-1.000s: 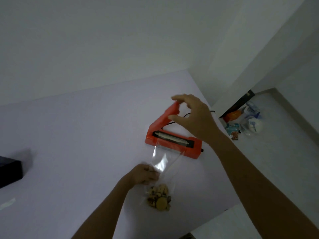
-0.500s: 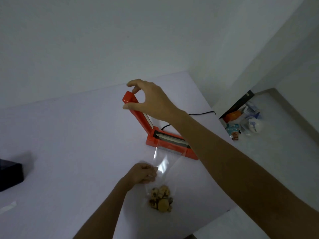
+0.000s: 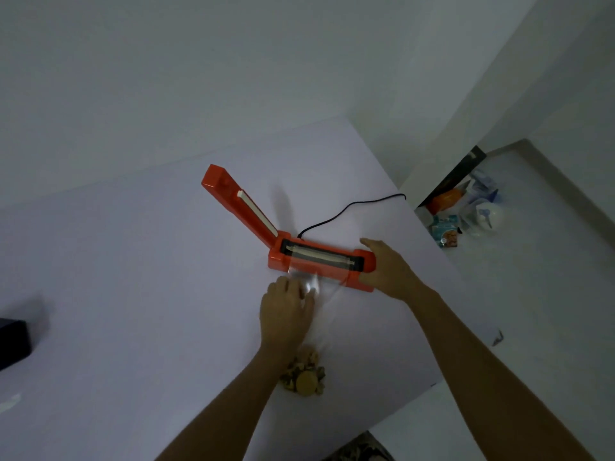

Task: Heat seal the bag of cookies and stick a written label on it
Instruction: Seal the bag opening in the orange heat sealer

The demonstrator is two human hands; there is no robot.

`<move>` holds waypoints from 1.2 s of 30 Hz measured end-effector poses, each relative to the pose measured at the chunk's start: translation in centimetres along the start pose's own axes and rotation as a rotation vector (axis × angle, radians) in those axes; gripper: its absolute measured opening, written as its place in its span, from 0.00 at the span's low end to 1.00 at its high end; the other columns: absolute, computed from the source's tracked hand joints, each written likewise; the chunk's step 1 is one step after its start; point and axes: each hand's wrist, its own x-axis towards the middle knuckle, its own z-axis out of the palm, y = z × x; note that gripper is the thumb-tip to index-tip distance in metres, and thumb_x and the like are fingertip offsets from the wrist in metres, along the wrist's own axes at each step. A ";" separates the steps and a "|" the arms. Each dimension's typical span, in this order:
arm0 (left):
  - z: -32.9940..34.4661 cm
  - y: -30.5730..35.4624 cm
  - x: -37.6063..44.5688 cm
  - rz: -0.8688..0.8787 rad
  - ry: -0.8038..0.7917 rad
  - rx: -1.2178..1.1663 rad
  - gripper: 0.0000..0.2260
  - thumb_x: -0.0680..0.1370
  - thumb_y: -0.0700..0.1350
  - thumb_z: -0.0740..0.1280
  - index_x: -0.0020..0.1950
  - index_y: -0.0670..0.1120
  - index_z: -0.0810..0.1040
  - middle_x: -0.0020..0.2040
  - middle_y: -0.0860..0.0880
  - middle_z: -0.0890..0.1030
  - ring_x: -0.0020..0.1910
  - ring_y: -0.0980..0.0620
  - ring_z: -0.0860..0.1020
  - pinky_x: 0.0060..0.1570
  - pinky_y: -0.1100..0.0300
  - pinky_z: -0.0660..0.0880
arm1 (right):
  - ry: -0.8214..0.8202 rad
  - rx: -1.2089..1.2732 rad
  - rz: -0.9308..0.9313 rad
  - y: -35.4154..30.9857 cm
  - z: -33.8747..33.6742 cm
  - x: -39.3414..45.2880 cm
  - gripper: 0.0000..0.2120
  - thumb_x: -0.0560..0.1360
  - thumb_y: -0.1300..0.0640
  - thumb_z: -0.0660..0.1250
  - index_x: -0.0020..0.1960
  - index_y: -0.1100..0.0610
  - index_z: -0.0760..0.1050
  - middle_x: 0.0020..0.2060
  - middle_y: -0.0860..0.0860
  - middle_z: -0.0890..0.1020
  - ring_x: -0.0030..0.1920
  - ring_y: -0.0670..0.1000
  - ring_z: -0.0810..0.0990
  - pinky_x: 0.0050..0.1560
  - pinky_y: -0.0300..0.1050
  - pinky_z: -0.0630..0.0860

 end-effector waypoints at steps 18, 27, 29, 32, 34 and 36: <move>3.7 6.5 3.0 0.188 -0.144 0.373 0.09 0.66 0.41 0.74 0.31 0.48 0.75 0.25 0.50 0.75 0.24 0.51 0.74 0.30 0.60 0.72 | 0.178 0.019 -0.153 3.0 3.7 1.1 0.38 0.69 0.52 0.75 0.74 0.58 0.61 0.73 0.55 0.65 0.77 0.56 0.51 0.74 0.63 0.56; 3.1 7.6 4.1 0.327 -0.159 0.485 0.11 0.72 0.38 0.68 0.33 0.50 0.72 0.26 0.52 0.72 0.25 0.53 0.71 0.29 0.60 0.67 | 0.147 0.089 -0.161 4.0 3.5 1.6 0.32 0.71 0.56 0.72 0.71 0.57 0.64 0.71 0.55 0.68 0.77 0.55 0.55 0.74 0.62 0.55; 2.8 7.9 4.4 0.353 -0.180 0.518 0.12 0.71 0.37 0.68 0.32 0.50 0.70 0.26 0.52 0.71 0.25 0.53 0.70 0.29 0.60 0.65 | 0.136 0.088 -0.158 4.1 3.4 1.7 0.30 0.72 0.57 0.72 0.71 0.57 0.65 0.71 0.55 0.69 0.77 0.55 0.55 0.74 0.61 0.55; 2.1 8.3 4.9 0.377 -0.204 0.538 0.13 0.71 0.36 0.67 0.32 0.50 0.69 0.26 0.52 0.71 0.25 0.53 0.70 0.29 0.60 0.66 | 0.134 0.096 -0.162 3.9 3.3 1.5 0.29 0.73 0.56 0.71 0.71 0.57 0.65 0.71 0.55 0.68 0.77 0.55 0.54 0.75 0.60 0.54; 1.6 8.5 5.1 0.390 -0.239 0.572 0.14 0.71 0.37 0.68 0.31 0.50 0.68 0.26 0.52 0.71 0.25 0.53 0.70 0.30 0.60 0.68 | 0.131 0.095 -0.161 3.9 3.3 1.5 0.31 0.72 0.54 0.72 0.71 0.57 0.65 0.71 0.55 0.68 0.77 0.55 0.54 0.75 0.60 0.53; 1.4 8.4 5.3 0.381 -0.271 0.607 0.15 0.72 0.40 0.70 0.30 0.50 0.68 0.25 0.52 0.72 0.24 0.53 0.72 0.30 0.61 0.70 | 0.122 0.086 -0.157 4.0 3.3 1.5 0.32 0.71 0.53 0.73 0.71 0.57 0.64 0.71 0.55 0.68 0.77 0.55 0.54 0.76 0.59 0.51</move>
